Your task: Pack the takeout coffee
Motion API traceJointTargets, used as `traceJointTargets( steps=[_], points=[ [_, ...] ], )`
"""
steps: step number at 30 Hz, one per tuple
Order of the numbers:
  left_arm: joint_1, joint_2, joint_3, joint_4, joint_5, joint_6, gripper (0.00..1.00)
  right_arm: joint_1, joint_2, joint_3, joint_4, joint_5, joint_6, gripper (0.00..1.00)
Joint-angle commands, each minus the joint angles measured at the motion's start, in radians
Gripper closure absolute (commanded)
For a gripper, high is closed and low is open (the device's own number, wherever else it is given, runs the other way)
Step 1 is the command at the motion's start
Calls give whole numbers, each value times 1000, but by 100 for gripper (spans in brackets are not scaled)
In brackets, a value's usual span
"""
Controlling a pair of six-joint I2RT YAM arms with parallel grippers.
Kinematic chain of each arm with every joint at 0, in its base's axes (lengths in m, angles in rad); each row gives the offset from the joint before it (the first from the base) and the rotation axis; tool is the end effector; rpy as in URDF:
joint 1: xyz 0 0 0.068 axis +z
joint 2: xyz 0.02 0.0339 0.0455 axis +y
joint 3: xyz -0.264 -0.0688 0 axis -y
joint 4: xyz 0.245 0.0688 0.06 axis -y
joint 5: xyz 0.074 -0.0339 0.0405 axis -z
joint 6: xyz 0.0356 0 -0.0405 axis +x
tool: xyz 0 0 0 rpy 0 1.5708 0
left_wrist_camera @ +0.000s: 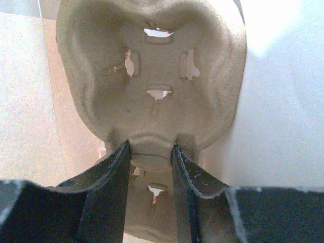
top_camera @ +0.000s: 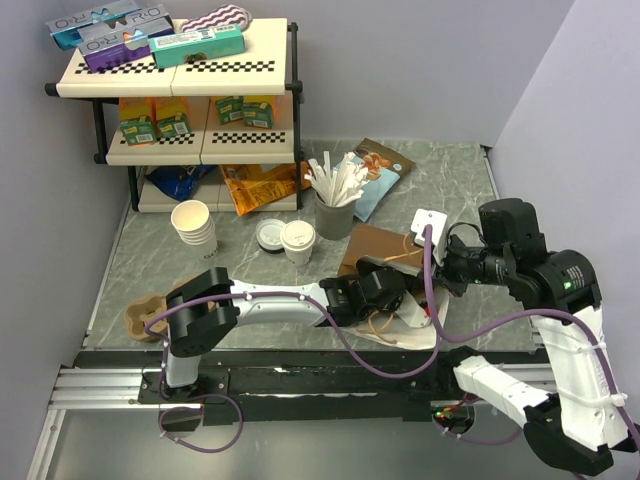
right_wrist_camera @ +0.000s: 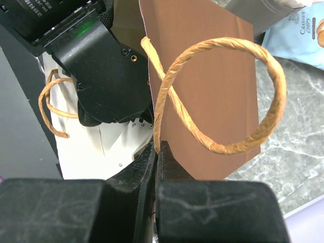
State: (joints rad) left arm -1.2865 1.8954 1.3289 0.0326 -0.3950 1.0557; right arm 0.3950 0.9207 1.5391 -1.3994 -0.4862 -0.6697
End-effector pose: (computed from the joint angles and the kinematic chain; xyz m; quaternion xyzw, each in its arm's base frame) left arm 0.1352 -0.4138 0.2285 0.7467 0.4210 0.1134 0.5023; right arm 0.0859 0.0538 0.4403 -0.5345 0.7249 0.1690 0.4003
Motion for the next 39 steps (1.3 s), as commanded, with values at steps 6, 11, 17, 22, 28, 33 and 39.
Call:
traceJointTargets(
  steps=[6,11,17,22,28,33,39],
  points=[
    [3,7,-19,24,-85,67,99,8,-17,21,-84,-58,-4,100],
    [4,24,-13,53,-97,127,99,8,-16,12,-95,-97,18,100],
    [9,21,-11,127,-122,208,99,11,-3,-13,-101,-100,33,100],
    [7,21,-13,109,-150,242,99,10,-16,-56,-80,-16,53,100],
    [7,19,-22,9,-99,138,99,10,-97,-85,98,185,73,100],
    [10,8,-7,-171,62,66,99,10,-88,-54,76,158,-5,100],
    [10,1,15,-137,91,67,99,12,-30,-65,2,91,-1,100]
  ],
)
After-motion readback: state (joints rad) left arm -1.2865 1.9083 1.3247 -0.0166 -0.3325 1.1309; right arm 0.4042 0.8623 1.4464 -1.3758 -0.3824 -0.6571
